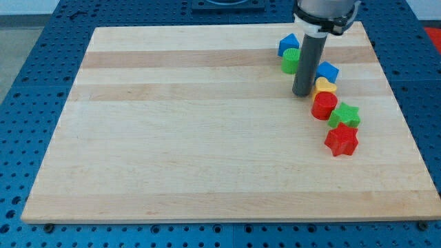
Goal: Move your arm closer to the blue triangle
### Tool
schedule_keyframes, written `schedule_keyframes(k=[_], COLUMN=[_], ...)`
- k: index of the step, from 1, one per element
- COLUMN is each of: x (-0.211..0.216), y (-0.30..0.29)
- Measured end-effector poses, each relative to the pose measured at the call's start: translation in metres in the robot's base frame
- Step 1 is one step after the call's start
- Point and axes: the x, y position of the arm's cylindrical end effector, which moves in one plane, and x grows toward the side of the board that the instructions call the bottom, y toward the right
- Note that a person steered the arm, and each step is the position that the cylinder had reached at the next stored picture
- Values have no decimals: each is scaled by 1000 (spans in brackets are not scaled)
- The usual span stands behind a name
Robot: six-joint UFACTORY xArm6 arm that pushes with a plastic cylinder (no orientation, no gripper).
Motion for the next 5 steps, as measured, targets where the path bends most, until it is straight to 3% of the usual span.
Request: schedule_keyframes(k=[2,3,5], x=[-4,-29,-70], y=[-63,-81,-57])
